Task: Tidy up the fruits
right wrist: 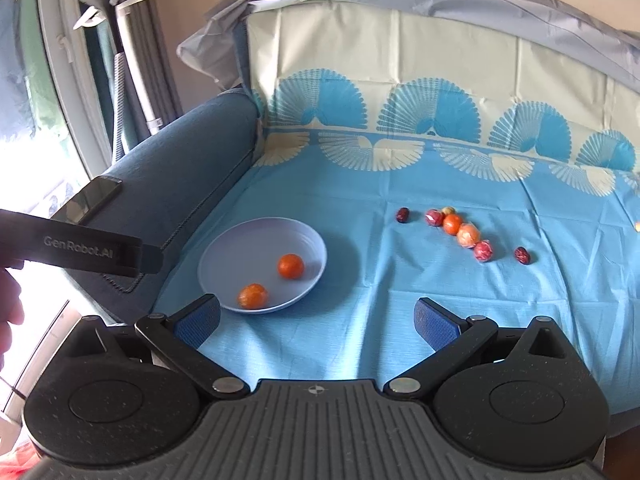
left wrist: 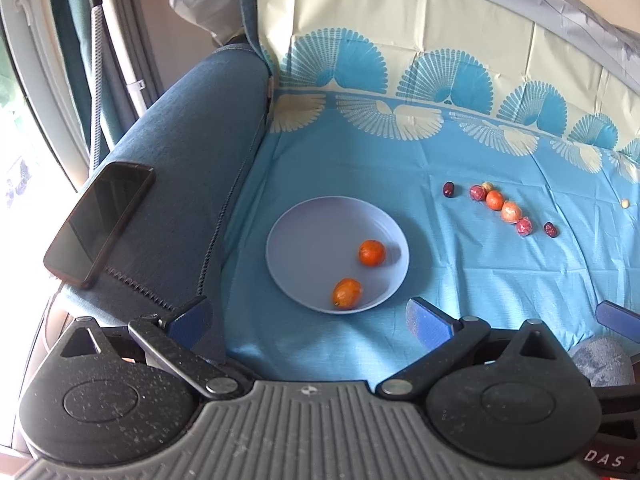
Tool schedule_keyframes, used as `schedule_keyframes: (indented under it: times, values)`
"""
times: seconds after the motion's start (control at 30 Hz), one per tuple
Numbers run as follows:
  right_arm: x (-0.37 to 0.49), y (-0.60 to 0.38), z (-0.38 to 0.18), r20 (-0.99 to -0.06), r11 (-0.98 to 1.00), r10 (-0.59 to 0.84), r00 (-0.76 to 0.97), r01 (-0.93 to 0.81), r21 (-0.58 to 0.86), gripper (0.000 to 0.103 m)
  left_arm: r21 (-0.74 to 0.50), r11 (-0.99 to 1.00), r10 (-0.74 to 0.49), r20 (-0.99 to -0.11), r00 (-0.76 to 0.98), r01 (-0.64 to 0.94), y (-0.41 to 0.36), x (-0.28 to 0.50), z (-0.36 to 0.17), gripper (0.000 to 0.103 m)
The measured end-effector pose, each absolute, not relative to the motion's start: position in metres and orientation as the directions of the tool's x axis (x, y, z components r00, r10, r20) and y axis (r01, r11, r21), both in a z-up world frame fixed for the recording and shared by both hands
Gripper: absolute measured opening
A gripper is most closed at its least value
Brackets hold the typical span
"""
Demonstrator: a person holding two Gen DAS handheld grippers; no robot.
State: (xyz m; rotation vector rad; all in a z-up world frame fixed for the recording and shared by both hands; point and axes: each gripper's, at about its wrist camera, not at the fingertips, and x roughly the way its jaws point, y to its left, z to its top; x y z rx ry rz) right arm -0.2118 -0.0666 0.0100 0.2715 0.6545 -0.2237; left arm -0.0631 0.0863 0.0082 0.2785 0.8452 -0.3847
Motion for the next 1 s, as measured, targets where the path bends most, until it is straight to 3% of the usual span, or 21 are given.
schedule_keyframes:
  times: [0.3,0.43,0.83,1.0]
  values:
    - [-0.197,-0.142,-0.028,-0.637,0.865,-0.287,0.715,0.48,0.149,0.102,0.045,0.861,-0.274,-0.798,0.537,0.506,0.013,-0.016,-0.005,0.103]
    - [-0.174,-0.187,-0.064,-0.679,0.832,-0.289,0.675,0.528,0.171,0.102,0.015,0.832,-0.312,-0.814,0.491,0.554,-0.042,0.018,-0.026,0.103]
    - [-0.074,-0.294,-0.179,-0.681,0.781,-0.343,0.647,0.599,0.175,0.102,-0.038,0.773,-0.315,-0.889,0.331,0.633,-0.209,0.139,-0.152,0.103]
    - [-0.052,-0.31,-0.212,-0.677,0.791,-0.378,0.632,0.6,0.119,0.103,0.063,0.728,-0.258,-0.898,0.357,0.682,-0.249,0.169,-0.201,0.103]
